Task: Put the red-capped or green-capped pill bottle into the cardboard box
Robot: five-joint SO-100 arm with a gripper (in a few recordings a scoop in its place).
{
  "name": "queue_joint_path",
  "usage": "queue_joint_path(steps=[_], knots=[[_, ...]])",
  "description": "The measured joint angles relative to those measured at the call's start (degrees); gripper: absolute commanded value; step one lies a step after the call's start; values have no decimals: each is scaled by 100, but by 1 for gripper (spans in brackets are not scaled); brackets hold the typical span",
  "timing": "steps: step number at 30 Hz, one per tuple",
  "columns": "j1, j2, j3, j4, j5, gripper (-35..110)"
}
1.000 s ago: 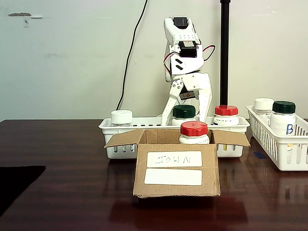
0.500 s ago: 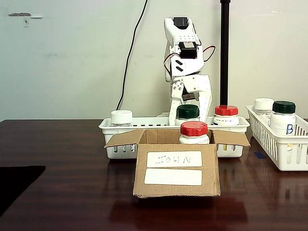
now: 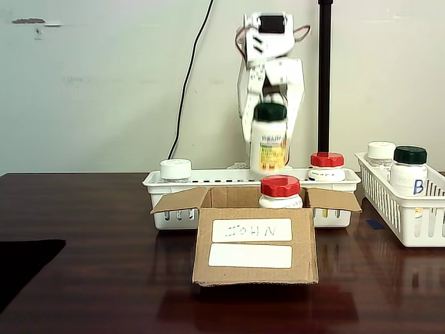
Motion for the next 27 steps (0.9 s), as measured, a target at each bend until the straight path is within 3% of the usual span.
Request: queue_joint_path(steps=[8,16,27], knots=[[563,-1758,-2602,993,0,0],[1028,-4368,-5643,1336,-9,0],[1020,-7937,-10266,2672,-352,0]])
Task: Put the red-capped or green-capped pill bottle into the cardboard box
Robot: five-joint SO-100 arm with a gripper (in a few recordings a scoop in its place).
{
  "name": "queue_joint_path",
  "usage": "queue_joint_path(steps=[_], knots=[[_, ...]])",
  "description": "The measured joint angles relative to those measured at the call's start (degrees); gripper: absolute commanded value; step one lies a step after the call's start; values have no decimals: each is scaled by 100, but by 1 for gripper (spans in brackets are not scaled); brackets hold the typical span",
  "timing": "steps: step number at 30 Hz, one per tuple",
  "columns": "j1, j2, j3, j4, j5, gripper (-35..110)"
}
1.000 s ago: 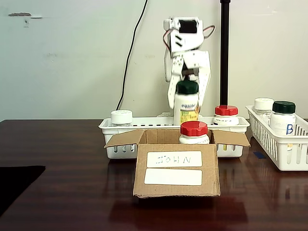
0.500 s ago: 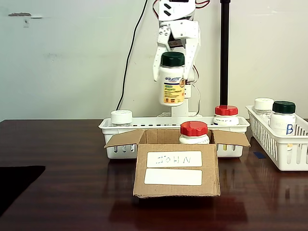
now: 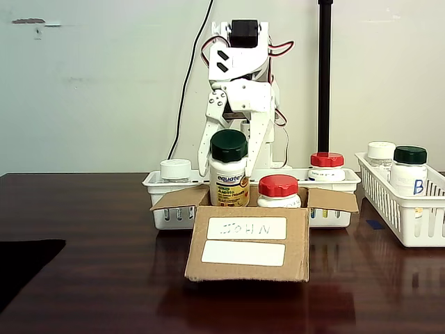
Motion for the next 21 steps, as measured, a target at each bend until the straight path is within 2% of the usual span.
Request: queue_joint_path(steps=[4,8,16,19,21], knots=[[-158,9,-396,9,-167,1],[-272,0,-396,18,-246,8],[-246,9,-404,18,-123,62],[-229,9,-413,18,-88,74],[-220,9,-519,18,-88,76]])
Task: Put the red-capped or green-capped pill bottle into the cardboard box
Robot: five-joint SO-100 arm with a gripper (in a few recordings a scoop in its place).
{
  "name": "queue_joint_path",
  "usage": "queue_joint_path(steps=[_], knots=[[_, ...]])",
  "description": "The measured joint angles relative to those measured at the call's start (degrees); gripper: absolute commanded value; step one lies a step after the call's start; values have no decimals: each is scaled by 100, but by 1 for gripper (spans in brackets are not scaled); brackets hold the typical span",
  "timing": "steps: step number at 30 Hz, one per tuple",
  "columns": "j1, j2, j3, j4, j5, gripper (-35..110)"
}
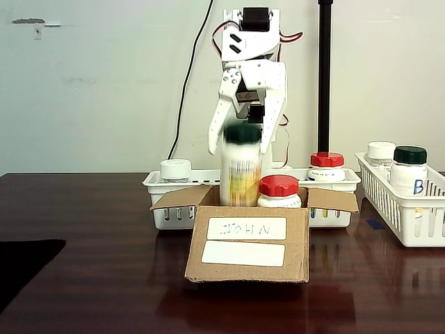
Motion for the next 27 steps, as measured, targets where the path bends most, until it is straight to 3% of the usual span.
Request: queue_joint_path(steps=[7,15,19,27], knots=[[0,141,149,0,-53,76],[-185,2329,2470,0,-158,74],[-325,3964,4166,0,-88,54],[26,6952,7427,0,606,-5]])
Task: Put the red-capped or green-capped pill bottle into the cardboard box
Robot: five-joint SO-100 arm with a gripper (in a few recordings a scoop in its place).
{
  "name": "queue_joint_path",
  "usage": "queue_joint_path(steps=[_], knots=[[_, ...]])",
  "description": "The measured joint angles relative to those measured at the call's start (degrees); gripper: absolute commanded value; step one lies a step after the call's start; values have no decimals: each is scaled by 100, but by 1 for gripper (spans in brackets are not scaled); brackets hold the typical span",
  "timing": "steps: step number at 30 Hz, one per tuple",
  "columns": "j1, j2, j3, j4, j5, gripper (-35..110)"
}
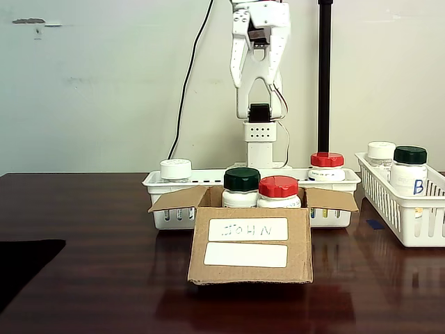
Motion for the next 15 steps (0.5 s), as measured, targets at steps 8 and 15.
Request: queue_joint_path(steps=[8,15], knots=[[492,2092,2777,-668,571,1],[527,3366,4896,-1591,615,0]])
